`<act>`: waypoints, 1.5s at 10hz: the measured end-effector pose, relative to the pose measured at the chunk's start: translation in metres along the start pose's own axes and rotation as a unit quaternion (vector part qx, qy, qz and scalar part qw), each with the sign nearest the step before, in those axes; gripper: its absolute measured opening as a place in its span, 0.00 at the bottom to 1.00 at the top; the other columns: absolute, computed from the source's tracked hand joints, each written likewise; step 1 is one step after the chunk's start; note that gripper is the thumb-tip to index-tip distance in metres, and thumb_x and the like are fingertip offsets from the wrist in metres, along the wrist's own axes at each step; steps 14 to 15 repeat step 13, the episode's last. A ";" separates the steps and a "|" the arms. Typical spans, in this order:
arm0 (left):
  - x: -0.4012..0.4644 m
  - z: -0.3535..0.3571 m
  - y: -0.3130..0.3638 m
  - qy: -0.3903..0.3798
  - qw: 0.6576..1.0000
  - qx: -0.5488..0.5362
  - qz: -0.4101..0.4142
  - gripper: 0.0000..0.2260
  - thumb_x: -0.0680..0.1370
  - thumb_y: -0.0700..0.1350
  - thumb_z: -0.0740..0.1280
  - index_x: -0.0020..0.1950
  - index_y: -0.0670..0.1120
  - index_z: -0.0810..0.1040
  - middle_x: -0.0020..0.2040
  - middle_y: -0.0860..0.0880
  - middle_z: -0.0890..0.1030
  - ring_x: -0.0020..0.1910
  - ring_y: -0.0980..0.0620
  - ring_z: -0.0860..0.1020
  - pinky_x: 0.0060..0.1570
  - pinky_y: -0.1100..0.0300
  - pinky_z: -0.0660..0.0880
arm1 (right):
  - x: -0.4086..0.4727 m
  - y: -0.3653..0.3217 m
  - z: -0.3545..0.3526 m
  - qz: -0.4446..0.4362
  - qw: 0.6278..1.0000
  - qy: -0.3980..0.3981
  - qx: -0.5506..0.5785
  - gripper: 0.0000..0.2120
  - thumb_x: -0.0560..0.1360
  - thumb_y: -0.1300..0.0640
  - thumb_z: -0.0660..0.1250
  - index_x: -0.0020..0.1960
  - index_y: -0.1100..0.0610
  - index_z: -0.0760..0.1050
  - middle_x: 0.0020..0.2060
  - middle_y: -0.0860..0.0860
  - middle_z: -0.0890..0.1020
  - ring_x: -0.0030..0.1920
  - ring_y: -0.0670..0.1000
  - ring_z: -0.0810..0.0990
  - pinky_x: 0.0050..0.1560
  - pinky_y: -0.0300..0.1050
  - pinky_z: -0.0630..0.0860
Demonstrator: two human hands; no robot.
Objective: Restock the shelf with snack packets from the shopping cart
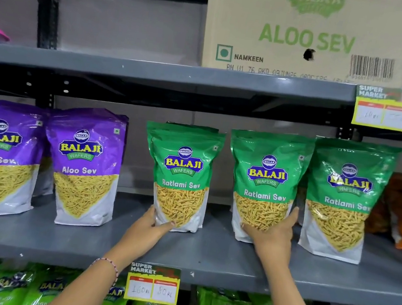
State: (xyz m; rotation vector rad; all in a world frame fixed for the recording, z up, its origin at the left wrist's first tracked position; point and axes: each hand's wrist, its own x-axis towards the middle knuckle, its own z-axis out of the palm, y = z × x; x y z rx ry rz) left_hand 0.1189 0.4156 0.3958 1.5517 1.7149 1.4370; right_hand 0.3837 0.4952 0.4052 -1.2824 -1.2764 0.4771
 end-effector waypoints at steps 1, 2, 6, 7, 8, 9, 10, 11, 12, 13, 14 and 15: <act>-0.003 -0.004 0.000 0.009 0.999 -0.031 0.010 0.25 0.73 0.53 0.70 0.68 0.59 0.67 0.62 0.63 0.72 0.65 0.57 0.71 0.65 0.58 0.65 | 0.000 0.000 0.000 -0.007 1.000 -0.020 0.010 0.63 0.58 0.52 0.82 0.77 0.50 0.39 0.70 0.63 0.66 0.67 0.65 0.71 0.61 0.59 0.71; -0.005 -0.016 -0.002 0.111 0.990 -0.082 0.004 0.32 0.76 0.45 0.69 0.76 0.46 0.59 0.75 0.52 0.64 0.73 0.51 0.64 0.71 0.55 0.60 | -0.002 -0.001 -0.002 -0.012 0.999 -0.025 0.023 0.64 0.58 0.53 0.82 0.77 0.53 0.40 0.73 0.62 0.63 0.70 0.63 0.67 0.66 0.59 0.68; -0.023 -0.169 -0.054 0.331 0.936 -0.114 -0.014 0.24 0.77 0.47 0.67 0.72 0.44 0.66 0.67 0.49 0.72 0.70 0.48 0.68 0.64 0.54 0.63 | -0.161 -0.106 0.158 -0.147 0.907 -0.339 0.203 0.18 0.73 0.58 0.71 0.57 0.42 0.71 0.56 0.38 0.77 0.59 0.46 0.76 0.58 0.41 0.73; -0.017 -0.174 -0.065 0.279 0.957 -0.070 -0.035 0.16 0.72 0.52 0.71 0.58 0.49 0.77 0.56 0.49 0.81 0.60 0.47 0.77 0.58 0.55 0.69 | -0.171 -0.124 0.217 -0.095 0.879 -0.427 0.188 0.27 0.73 0.56 0.71 0.67 0.47 0.64 0.62 0.47 0.76 0.58 0.47 0.75 0.56 0.38 0.71; 0.001 -0.178 -0.089 0.259 0.963 -0.058 -0.046 0.24 0.64 0.62 0.73 0.56 0.54 0.78 0.54 0.56 0.84 0.56 0.53 0.81 0.62 0.48 0.74 | -0.174 -0.133 0.239 -0.074 0.880 -0.435 0.175 0.34 0.72 0.56 0.71 0.72 0.49 0.58 0.62 0.46 0.74 0.56 0.47 0.76 0.45 0.29 0.72; 0.016 -0.186 -0.111 0.240 0.968 -0.057 -0.050 0.28 0.62 0.63 0.72 0.60 0.56 0.76 0.56 0.56 0.84 0.57 0.53 0.80 0.63 0.46 0.74 | -0.181 -0.135 0.250 -0.076 0.893 -0.409 0.168 0.35 0.71 0.58 0.71 0.74 0.52 0.58 0.57 0.48 0.76 0.53 0.48 0.78 0.38 0.26 0.73; 0.005 -0.185 -0.091 0.224 0.973 -0.031 -0.046 0.28 0.65 0.58 0.72 0.65 0.56 0.73 0.58 0.55 0.82 0.58 0.51 0.79 0.61 0.51 0.74 | -0.182 -0.133 0.257 -0.089 0.899 -0.396 0.166 0.35 0.71 0.59 0.71 0.73 0.53 0.58 0.59 0.49 0.76 0.54 0.48 0.78 0.39 0.23 0.72; -0.001 -0.182 -0.079 0.209 0.977 -0.001 -0.048 0.28 0.72 0.49 0.72 0.70 0.53 0.67 0.59 0.52 0.81 0.58 0.49 0.78 0.52 0.61 0.69 | -0.184 -0.137 0.260 -0.098 0.904 -0.383 0.163 0.35 0.67 0.56 0.71 0.71 0.53 0.60 0.62 0.52 0.77 0.57 0.50 0.79 0.44 0.28 0.73; 0.000 -0.181 -0.081 0.217 0.974 0.013 -0.059 0.25 0.73 0.48 0.72 0.68 0.49 0.68 0.58 0.50 0.81 0.58 0.47 0.79 0.50 0.61 0.69 | -0.189 -0.139 0.253 -0.124 0.905 -0.383 0.139 0.32 0.71 0.61 0.70 0.71 0.55 0.60 0.59 0.53 0.77 0.54 0.49 0.78 0.38 0.20 0.70; -0.003 -0.178 -0.075 0.251 0.966 0.013 -0.060 0.36 0.68 0.54 0.73 0.69 0.42 0.60 0.66 0.46 0.75 0.63 0.43 0.76 0.55 0.55 0.72 | -0.192 -0.138 0.237 -0.191 0.912 -0.342 0.118 0.23 0.72 0.60 0.69 0.64 0.61 0.67 0.59 0.55 0.78 0.57 0.53 0.78 0.45 0.23 0.71; -0.003 -0.178 -0.075 0.251 0.966 0.013 -0.060 0.36 0.68 0.54 0.73 0.69 0.42 0.60 0.66 0.46 0.75 0.63 0.43 0.76 0.55 0.55 0.72 | -0.192 -0.138 0.237 -0.191 0.912 -0.342 0.118 0.23 0.72 0.60 0.69 0.64 0.61 0.67 0.59 0.55 0.78 0.57 0.53 0.78 0.45 0.23 0.71; -0.003 -0.178 -0.075 0.251 0.966 0.013 -0.060 0.36 0.68 0.54 0.73 0.69 0.42 0.60 0.66 0.46 0.75 0.63 0.43 0.76 0.55 0.55 0.72 | -0.192 -0.138 0.237 -0.191 0.912 -0.342 0.118 0.23 0.72 0.60 0.69 0.64 0.61 0.67 0.59 0.55 0.78 0.57 0.53 0.78 0.45 0.23 0.71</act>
